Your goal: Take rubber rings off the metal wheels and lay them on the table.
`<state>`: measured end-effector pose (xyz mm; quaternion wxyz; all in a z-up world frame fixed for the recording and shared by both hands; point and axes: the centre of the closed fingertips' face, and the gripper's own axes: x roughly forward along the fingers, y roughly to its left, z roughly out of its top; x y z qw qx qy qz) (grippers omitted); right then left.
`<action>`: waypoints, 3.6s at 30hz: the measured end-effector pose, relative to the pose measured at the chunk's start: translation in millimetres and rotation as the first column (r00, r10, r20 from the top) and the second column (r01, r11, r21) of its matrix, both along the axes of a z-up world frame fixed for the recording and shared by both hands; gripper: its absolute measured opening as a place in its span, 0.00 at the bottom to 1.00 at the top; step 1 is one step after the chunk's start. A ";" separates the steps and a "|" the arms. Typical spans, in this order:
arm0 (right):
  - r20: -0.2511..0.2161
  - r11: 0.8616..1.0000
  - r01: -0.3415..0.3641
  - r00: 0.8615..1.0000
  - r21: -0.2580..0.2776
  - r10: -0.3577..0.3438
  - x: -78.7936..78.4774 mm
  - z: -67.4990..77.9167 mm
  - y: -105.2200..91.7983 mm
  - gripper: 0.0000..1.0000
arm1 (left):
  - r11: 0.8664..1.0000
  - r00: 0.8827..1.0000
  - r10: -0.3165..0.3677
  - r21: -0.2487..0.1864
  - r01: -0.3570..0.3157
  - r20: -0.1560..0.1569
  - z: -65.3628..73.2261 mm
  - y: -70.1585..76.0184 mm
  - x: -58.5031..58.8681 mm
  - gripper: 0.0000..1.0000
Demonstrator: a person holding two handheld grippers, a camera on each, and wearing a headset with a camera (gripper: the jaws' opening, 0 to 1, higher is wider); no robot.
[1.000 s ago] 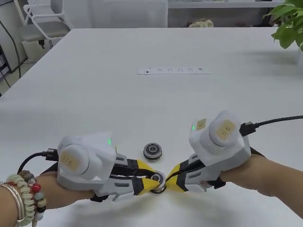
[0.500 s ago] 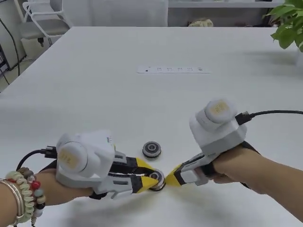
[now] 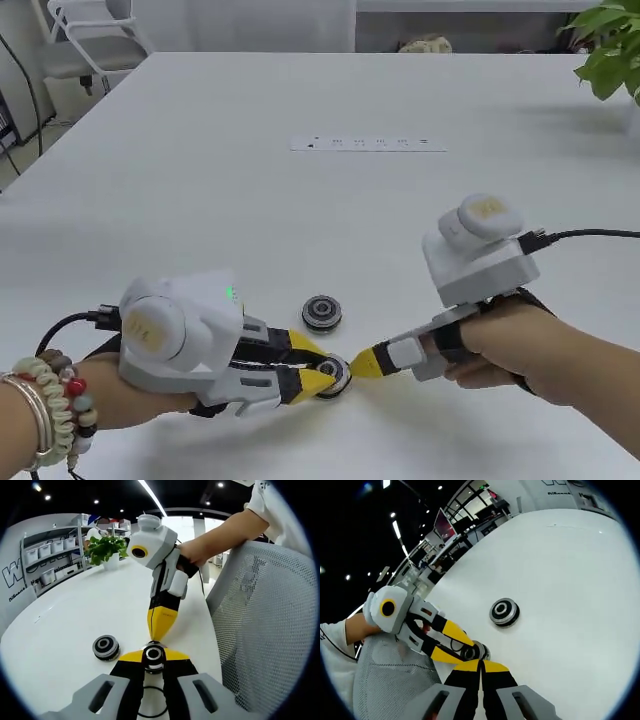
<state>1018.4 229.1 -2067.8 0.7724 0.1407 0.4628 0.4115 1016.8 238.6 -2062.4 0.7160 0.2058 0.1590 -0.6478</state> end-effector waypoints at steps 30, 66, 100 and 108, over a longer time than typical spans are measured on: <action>0.043 0.998 -0.062 0.997 -0.006 0.062 -7.3 9.2 15.9 0.00 | 1.000 1.000 -0.007 0.005 0.007 0.023 0.2 -0.8 -0.3 0.07; 0.088 0.999 -0.015 0.996 -0.031 0.018 7.2 11.8 3.5 0.00 | 0.995 0.997 -0.076 0.071 0.075 0.011 18.8 3.8 -6.8 0.23; 0.272 0.995 0.103 0.957 -0.006 -0.098 29.6 64.5 -27.9 0.00 | 0.992 0.989 0.123 0.007 -0.124 0.083 117.9 85.4 -14.9 0.75; 0.310 0.991 0.119 0.942 0.052 -0.130 33.2 82.6 -23.6 0.00 | 0.974 0.973 0.228 -0.002 -0.228 0.034 104.3 112.1 -23.8 0.74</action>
